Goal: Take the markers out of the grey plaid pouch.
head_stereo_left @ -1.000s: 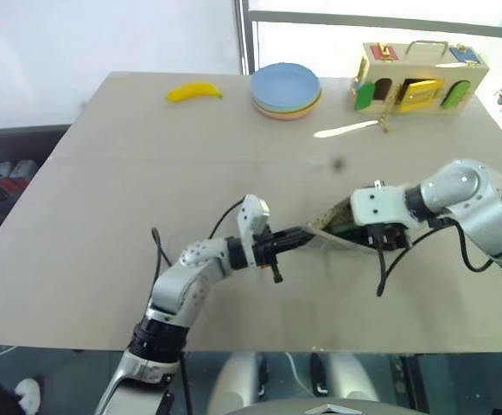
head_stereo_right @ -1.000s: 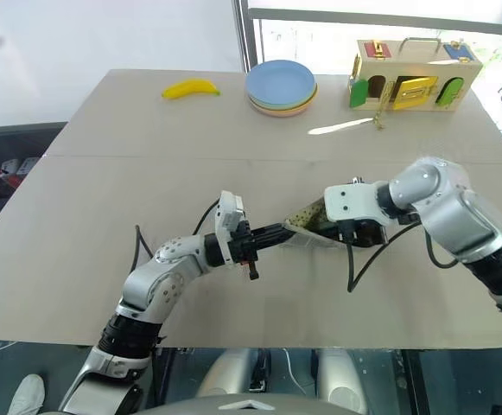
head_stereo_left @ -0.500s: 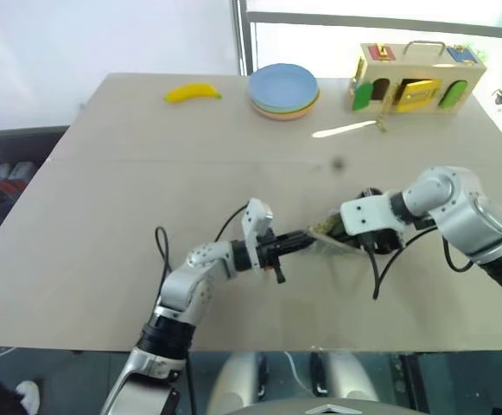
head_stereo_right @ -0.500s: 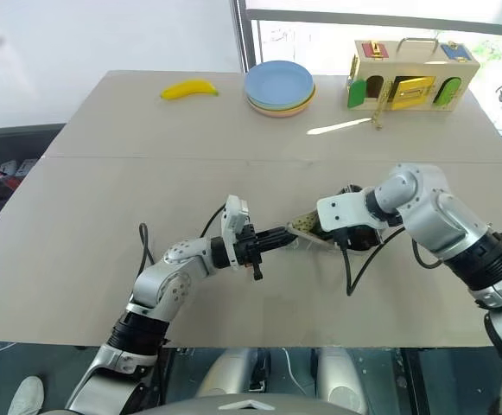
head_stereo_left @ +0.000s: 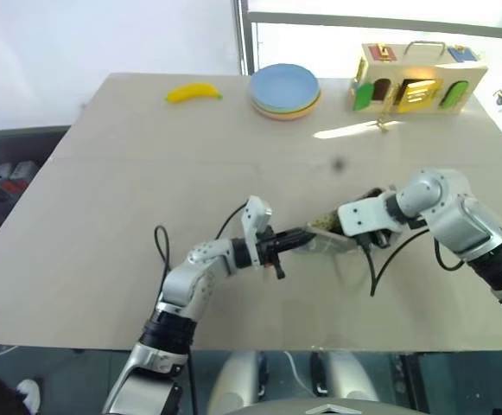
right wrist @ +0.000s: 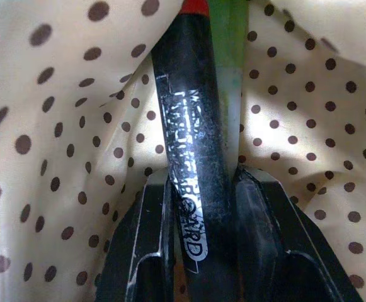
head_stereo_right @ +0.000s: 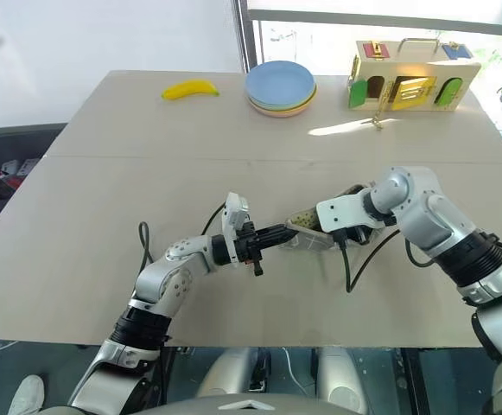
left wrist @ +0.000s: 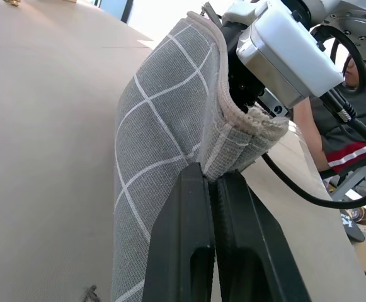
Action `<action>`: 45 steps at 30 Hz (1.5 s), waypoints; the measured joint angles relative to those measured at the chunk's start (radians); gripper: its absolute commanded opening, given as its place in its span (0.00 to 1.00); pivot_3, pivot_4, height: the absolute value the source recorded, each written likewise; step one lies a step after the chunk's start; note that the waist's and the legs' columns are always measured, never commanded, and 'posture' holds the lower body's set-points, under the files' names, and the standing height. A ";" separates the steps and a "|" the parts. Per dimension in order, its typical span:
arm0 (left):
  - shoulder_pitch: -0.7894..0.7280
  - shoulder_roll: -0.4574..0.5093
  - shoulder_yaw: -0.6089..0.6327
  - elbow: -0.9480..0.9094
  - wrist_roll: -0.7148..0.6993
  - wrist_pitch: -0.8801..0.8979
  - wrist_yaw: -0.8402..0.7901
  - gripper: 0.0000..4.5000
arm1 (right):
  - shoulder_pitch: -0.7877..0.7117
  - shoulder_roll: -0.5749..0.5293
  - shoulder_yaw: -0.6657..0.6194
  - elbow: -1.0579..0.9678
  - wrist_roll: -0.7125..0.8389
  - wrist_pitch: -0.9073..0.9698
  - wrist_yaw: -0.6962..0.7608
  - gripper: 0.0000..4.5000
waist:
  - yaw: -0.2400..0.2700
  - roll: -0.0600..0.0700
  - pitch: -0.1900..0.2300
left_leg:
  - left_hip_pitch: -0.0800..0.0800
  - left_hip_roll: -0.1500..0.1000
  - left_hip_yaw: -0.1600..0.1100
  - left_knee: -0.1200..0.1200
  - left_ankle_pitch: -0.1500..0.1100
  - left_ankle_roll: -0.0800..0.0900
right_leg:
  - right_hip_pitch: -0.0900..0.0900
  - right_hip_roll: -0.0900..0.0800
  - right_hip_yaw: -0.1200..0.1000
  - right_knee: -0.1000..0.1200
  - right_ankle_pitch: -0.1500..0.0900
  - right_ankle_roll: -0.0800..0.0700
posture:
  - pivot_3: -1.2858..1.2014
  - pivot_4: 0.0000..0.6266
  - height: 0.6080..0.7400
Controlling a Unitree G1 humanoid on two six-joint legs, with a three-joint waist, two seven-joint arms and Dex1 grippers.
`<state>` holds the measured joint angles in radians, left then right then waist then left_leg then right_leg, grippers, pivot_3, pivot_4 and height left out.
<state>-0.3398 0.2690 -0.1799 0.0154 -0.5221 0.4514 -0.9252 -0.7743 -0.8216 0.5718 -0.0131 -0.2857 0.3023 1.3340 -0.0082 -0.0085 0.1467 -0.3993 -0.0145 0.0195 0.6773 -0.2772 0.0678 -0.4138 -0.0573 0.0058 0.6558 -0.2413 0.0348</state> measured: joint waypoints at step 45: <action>-0.020 -0.030 0.079 0.038 0.013 -0.005 0.014 0.00 | 0.045 -0.037 -0.232 -0.163 0.269 0.342 -0.051 0.17 | 0.002 0.000 0.000 | -0.003 -0.001 0.000 -0.006 0.000 0.000 | -0.002 -0.002 -0.001 -0.007 0.000 0.000 | 0.52 0.24 1.00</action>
<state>-0.3600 0.2390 -0.1006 0.0532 -0.5094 0.4460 -0.9112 -0.7296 -0.8584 0.3397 -0.1756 -0.0171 0.6440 1.2825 -0.0067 -0.0082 0.1469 -0.4023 -0.0155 0.0195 0.6716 -0.2774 0.0680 -0.4162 -0.0594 0.0050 0.6486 -0.2412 0.0349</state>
